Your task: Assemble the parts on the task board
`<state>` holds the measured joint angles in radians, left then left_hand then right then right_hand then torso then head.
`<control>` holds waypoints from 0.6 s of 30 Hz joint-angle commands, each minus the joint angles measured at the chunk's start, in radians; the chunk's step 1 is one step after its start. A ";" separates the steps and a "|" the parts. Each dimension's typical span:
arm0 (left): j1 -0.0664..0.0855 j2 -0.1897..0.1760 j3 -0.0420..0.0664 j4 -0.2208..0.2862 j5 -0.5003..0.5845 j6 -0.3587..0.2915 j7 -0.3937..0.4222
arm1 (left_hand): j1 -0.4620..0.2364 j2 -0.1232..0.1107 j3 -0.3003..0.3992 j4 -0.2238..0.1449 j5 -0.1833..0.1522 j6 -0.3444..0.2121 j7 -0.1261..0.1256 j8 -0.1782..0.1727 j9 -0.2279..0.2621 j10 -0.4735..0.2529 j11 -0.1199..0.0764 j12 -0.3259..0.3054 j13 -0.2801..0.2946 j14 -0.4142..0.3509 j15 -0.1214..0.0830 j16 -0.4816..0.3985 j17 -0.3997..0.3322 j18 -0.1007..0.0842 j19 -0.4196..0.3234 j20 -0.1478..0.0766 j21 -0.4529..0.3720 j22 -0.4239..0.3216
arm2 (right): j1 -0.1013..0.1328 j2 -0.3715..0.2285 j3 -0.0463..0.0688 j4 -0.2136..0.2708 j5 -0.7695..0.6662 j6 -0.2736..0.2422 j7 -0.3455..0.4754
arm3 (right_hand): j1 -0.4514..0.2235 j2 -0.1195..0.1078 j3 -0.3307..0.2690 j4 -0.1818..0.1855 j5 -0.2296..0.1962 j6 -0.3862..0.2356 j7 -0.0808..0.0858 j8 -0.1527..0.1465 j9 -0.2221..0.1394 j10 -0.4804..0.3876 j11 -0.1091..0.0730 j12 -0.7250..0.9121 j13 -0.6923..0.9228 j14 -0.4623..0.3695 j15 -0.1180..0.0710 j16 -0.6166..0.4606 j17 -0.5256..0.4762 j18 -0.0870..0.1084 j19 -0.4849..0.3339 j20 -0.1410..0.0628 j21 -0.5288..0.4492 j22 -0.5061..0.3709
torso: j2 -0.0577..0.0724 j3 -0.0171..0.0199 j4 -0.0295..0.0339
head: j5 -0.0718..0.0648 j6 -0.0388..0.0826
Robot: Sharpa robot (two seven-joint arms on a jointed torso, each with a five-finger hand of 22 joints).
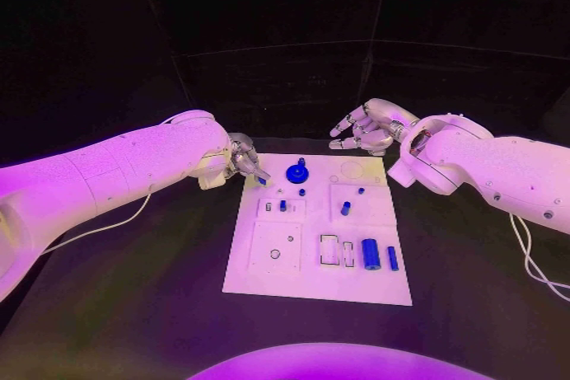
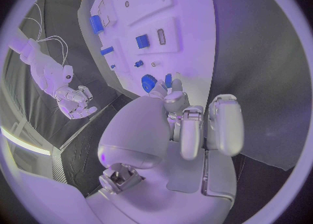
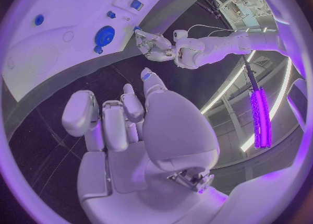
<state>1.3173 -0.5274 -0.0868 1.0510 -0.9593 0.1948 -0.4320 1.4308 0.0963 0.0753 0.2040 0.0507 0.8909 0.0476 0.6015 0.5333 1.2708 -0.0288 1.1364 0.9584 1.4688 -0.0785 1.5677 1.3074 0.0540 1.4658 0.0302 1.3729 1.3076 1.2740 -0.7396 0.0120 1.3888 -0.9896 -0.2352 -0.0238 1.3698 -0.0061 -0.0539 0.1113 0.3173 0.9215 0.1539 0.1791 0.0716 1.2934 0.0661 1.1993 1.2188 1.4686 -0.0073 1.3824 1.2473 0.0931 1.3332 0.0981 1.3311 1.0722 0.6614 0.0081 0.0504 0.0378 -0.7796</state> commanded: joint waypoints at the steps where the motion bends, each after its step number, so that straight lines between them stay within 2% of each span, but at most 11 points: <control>1: 0.002 -0.018 0.001 0.037 0.045 -0.069 0.014 | -0.002 -0.014 0.125 -0.111 0.000 0.013 -0.004 0.003 -0.001 0.010 0.001 -0.005 -0.001 0.102 -0.007 0.003 0.263 0.002 0.016 -0.008 0.003 0.023 | 0.002 -0.002 0.001 0.003 -0.001 -0.002 0.008 | -0.001 0.007 0.001 0.007 0.005 -0.009 0.000 0.003 -0.001 -0.002 0.000 -0.002 0.001 0.028 -0.004 -0.006 0.002 0.005 -0.006 -0.001 -0.006 0.000 | -0.003 0.0017 0.0048 | -0.001 -0.001; 5: 0.001 -0.051 0.000 0.097 0.023 -0.103 0.020 | -0.011 -0.034 0.165 -0.116 0.001 0.015 -0.004 0.003 -0.001 0.013 0.001 -0.007 -0.002 0.102 -0.007 0.003 0.263 0.002 0.017 -0.008 0.003 0.024 | 0.002 -0.006 0.001 0.004 -0.001 -0.002 0.007 | -0.002 0.008 0.001 0.008 0.005 -0.009 0.000 0.004 -0.001 -0.002 0.000 -0.001 0.002 0.028 -0.004 -0.006 0.001 0.005 -0.005 -0.001 -0.006 0.000 | -0.003 0.0012 0.0041 | 0.002 -0.002; 8: -0.002 -0.077 -0.001 0.145 -0.024 -0.127 0.025 | -0.022 -0.053 0.197 -0.119 0.001 0.017 -0.004 0.004 -0.001 0.017 0.001 -0.006 -0.001 0.102 -0.007 0.003 0.263 0.001 0.018 -0.008 0.005 0.028 | 0.002 -0.008 0.001 0.004 -0.001 -0.002 0.008 | -0.002 0.008 0.001 0.008 0.005 -0.009 0.000 0.004 -0.001 -0.002 0.000 -0.001 0.002 0.028 -0.004 -0.006 0.001 0.005 -0.005 -0.001 -0.006 0.000 | -0.004 0.0007 0.0063 | 0.003 -0.002; 10: -0.004 -0.089 -0.001 0.169 -0.050 -0.141 0.025 | -0.022 -0.053 0.199 -0.119 0.001 0.017 -0.004 0.004 -0.001 0.017 0.000 -0.006 -0.001 0.102 -0.007 0.003 0.263 0.001 0.018 -0.008 0.005 0.028 | 0.002 -0.008 0.001 0.003 -0.001 -0.002 0.008 | -0.002 0.008 0.001 0.008 0.005 -0.009 0.000 0.004 -0.001 -0.002 0.000 -0.001 0.002 0.028 -0.004 -0.006 0.001 0.005 -0.005 -0.001 -0.006 0.000 | -0.004 0.0005 0.0060 | 0.004 -0.002; 12: -0.008 -0.099 -0.002 0.189 -0.073 -0.154 0.023 | -0.035 -0.070 0.235 -0.120 0.000 0.020 -0.004 0.005 -0.001 0.021 0.000 -0.005 0.000 0.102 -0.007 0.003 0.263 0.001 0.019 -0.008 0.006 0.030 | 0.002 -0.008 0.001 0.003 -0.001 -0.002 0.008 | -0.002 0.008 0.001 0.008 0.005 -0.009 0.000 0.004 -0.001 -0.002 0.000 -0.001 0.002 0.028 -0.004 -0.006 0.001 0.005 -0.005 -0.001 -0.006 0.000 | -0.005 0.0003 0.0071 | 0.004 -0.003; 18: -0.023 -0.120 -0.003 0.239 -0.130 -0.188 0.006 | -0.048 -0.089 0.273 -0.122 0.000 0.024 -0.005 0.007 -0.001 0.027 -0.001 -0.002 0.004 0.102 -0.008 0.003 0.263 0.000 0.021 -0.009 0.008 0.034 | 0.002 -0.008 0.001 0.002 -0.001 -0.002 0.009 | -0.002 0.008 0.001 0.008 0.005 -0.009 0.000 0.004 -0.001 -0.002 0.000 -0.001 0.002 0.028 -0.004 -0.006 0.001 0.005 -0.005 -0.001 -0.006 0.000 | -0.003 -0.0008 0.0064 | 0.006 -0.005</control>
<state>1.2954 -0.6461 -0.0896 1.2807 -1.0236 0.0600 -0.4230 1.3800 0.0137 0.2274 0.2011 0.0504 0.9065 0.0423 0.6017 0.5321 1.2904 -0.0270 1.1309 0.9616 1.4652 -0.0821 1.5677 1.3074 0.0540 1.4658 0.0302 1.3791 1.3075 1.2740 -0.7477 0.0121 1.3894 -0.9896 -0.2353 -0.0238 1.3698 -0.0061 -0.0511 0.1141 0.3173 0.9215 0.1539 0.1791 0.0717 1.2934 0.0660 1.1993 1.2187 1.4686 -0.0073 1.3824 1.2473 0.0931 1.3332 0.0981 1.3311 1.0723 0.6572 0.0081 0.0570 0.0440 -0.7834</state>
